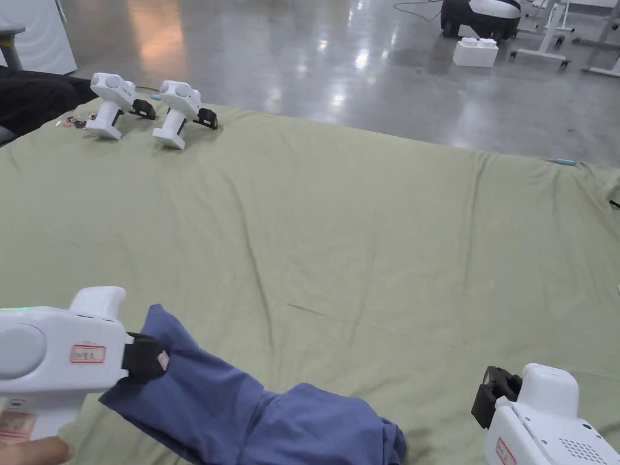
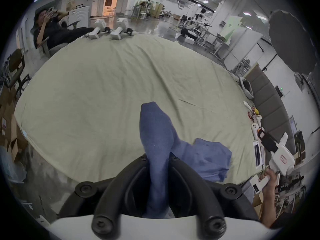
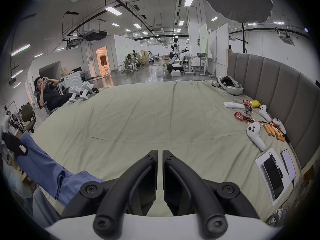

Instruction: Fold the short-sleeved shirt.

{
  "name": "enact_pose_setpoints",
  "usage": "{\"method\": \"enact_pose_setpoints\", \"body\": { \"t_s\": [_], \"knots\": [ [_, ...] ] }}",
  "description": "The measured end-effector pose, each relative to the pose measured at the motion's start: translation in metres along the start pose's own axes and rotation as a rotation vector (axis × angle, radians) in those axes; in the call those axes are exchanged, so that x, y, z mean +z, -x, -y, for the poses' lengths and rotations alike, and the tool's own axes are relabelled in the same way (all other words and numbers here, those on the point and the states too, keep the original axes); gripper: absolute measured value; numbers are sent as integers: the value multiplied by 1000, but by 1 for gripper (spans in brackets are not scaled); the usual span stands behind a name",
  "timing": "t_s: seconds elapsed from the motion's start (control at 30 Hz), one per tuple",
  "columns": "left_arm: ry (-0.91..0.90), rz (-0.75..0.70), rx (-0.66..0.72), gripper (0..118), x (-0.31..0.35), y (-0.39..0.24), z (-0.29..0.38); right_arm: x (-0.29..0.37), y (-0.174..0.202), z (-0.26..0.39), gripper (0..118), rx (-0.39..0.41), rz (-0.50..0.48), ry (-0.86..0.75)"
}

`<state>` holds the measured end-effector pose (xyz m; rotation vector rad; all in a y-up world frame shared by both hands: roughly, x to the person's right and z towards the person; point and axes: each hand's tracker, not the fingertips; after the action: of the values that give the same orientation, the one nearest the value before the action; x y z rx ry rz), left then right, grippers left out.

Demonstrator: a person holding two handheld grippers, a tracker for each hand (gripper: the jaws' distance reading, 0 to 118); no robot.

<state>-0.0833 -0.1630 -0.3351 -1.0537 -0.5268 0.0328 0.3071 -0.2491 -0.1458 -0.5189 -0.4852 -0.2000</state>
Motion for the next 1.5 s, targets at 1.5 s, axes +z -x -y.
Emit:
{"method": "enact_pose_setpoints", "body": {
  "t_s": [1.5],
  "knots": [
    [243,278,101,18,-141,-188,66,-4,-29,26,8,-22,57,78]
  ]
}}
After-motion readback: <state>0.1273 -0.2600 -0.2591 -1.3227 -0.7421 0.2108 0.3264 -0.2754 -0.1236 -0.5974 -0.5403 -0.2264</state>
